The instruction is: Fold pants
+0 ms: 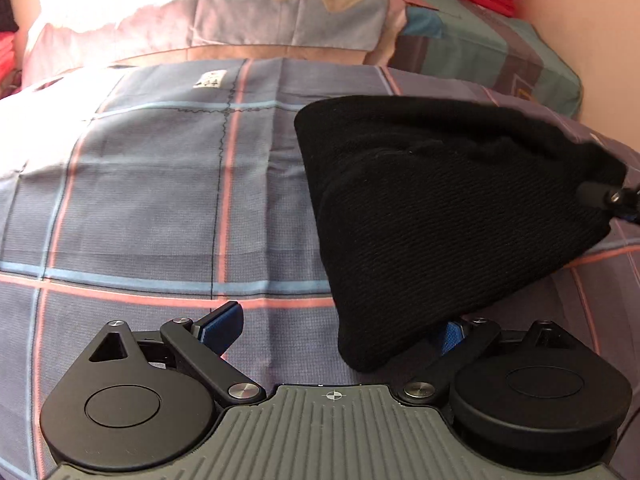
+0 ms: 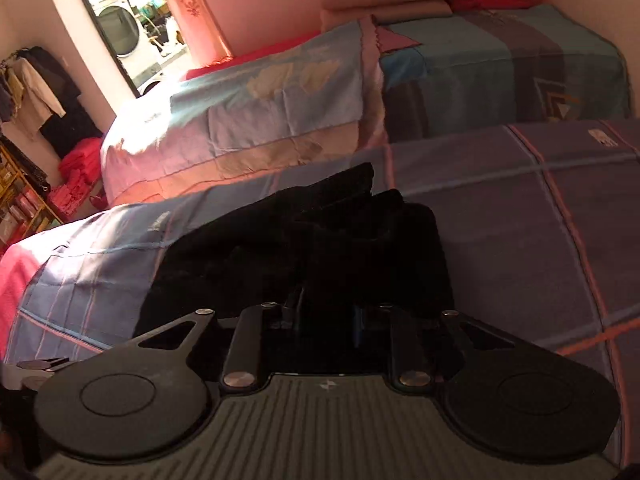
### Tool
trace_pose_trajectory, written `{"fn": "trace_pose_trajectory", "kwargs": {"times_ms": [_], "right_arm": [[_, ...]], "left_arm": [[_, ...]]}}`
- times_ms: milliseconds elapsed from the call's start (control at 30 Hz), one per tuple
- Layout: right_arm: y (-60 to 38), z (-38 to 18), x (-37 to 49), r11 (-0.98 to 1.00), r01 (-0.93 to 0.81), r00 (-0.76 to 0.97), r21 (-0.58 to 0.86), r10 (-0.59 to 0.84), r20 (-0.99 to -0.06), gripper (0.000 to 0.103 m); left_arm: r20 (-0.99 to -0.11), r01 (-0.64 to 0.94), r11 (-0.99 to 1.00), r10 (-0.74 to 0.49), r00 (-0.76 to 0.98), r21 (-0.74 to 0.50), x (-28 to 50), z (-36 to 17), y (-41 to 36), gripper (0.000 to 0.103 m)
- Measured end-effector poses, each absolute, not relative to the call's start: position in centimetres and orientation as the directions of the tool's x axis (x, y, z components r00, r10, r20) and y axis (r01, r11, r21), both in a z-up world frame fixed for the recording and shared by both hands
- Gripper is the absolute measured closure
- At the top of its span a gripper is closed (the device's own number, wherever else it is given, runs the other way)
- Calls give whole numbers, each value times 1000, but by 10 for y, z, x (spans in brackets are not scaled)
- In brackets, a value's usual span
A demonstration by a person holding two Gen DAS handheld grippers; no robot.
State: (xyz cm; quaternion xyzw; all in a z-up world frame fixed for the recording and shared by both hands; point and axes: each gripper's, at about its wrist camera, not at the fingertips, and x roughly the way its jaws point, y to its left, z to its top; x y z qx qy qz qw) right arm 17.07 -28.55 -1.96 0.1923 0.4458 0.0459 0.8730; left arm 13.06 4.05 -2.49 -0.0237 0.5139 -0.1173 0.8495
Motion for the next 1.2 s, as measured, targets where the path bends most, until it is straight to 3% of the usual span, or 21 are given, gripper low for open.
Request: {"fn": "trace_pose_trajectory", "kwargs": {"times_ms": [33,67,167,300,467,567,633,700,767,967,1200], "right_arm": [[-297,-21,163,887,95,626,452,300,-720,71],[-304,-16,156,871,101,660,480,302,-687,62],[-307,0,157,915,130,728,382,173,-663,22],[-318,-16,188,866,138,670,481,276,-689,13],[-328,-40,204,844,135,593,520,351,-725,13],[-333,-51,204,794,103,568,599,448,-691,17],[-330,-52,202,802,81,576,592,447,-684,28],[-327,-49,200,804,45,587,593,459,-667,51],[-329,-39,194,778,25,597,628,492,-633,60],[-331,17,142,723,-52,624,688,562,-543,61],[-333,56,26,683,-25,623,730,582,-522,61]], "left_arm": [[-863,201,964,-249,440,-175,125,-21,44,0],[-856,219,959,-262,446,-180,120,-16,49,0],[-833,229,953,-285,473,-196,117,0,62,0],[-781,174,944,-329,531,-280,143,17,71,0],[-799,107,913,-399,450,-395,197,-16,59,0],[-794,23,853,-494,355,-521,215,-49,58,0],[-760,30,829,-526,383,-558,216,-50,52,0],[-731,32,781,-598,328,-624,220,-54,39,0],[-752,70,814,-563,342,-577,215,-41,25,0],[-706,223,789,-613,355,-572,174,29,11,0],[-668,376,755,-653,358,-537,63,85,11,0]]}}
